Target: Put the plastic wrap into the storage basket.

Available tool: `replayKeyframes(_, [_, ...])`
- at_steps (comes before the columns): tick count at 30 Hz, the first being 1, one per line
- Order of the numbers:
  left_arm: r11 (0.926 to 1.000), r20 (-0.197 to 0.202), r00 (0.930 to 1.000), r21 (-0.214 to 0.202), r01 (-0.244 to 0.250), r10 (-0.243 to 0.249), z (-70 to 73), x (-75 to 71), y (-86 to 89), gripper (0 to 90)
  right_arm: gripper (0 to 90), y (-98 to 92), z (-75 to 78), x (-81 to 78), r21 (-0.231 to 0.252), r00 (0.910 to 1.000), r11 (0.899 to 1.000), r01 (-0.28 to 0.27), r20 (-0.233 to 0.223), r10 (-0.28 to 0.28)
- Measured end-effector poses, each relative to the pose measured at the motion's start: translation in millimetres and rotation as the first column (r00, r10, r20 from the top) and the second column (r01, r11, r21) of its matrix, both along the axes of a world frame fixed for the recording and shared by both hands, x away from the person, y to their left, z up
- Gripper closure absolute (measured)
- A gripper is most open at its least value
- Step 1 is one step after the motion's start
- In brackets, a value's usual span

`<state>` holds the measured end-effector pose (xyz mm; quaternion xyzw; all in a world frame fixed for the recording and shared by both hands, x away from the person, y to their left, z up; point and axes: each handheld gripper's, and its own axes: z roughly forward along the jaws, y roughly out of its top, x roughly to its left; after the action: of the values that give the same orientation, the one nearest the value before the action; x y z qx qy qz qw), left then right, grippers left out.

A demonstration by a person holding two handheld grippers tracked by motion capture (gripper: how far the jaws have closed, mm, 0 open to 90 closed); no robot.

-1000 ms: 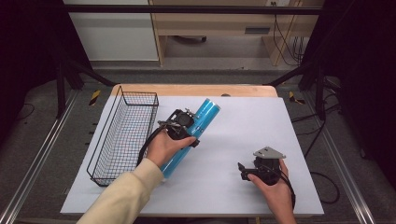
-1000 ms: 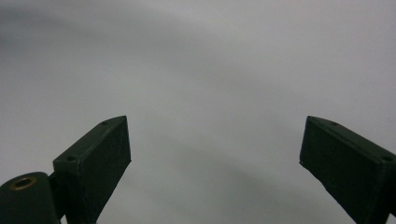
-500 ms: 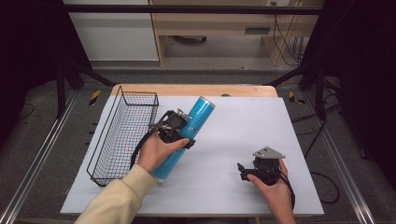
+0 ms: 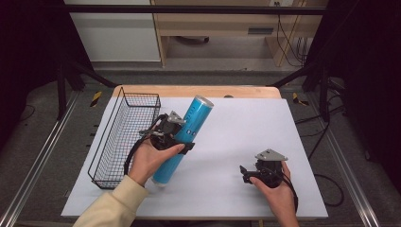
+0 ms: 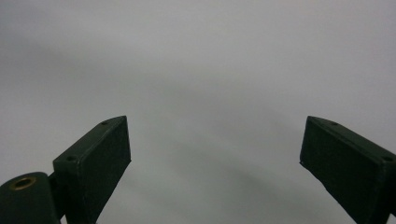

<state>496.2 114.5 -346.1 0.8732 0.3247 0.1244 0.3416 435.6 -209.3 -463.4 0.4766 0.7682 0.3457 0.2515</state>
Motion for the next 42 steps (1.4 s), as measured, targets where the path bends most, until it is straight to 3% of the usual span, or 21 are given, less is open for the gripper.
replayKeyframes(5, [0.9992, 0.009, 0.9999, -0.039, -0.005, 0.006, 8.4, -3.3, 9.6, 32.0, 9.1, 0.0, -0.4, 0.1, -0.002, 1.0, 1.0, 0.001, 0.0, -0.001])
replayKeyframes(17, [0.9998, 0.018, 0.9997, -0.011, -0.014, 0.014, 28.1, -9.3, 23.9, 32.0, 9.0, 0.9, -1.1, 0.4, -0.008, 1.0, 1.0, -0.002, -0.004, 0.002])
replayKeyframes(25, [0.9994, 0.019, 0.9995, -0.024, -0.024, 0.024, 44.2, -14.2, 30.7, 32.0, 9.0, 0.8, -1.3, 0.2, 0.002, 1.0, 1.0, 0.0, -0.006, 0.0])
replayKeyframes(42, [0.999, 0.053, 0.9985, -0.044, -0.011, 0.013, 68.7, -21.9, 26.3, 32.1, 9.0, -0.1, -1.4, 0.5, 0.002, 1.0, 1.0, -0.001, -0.004, 0.001])
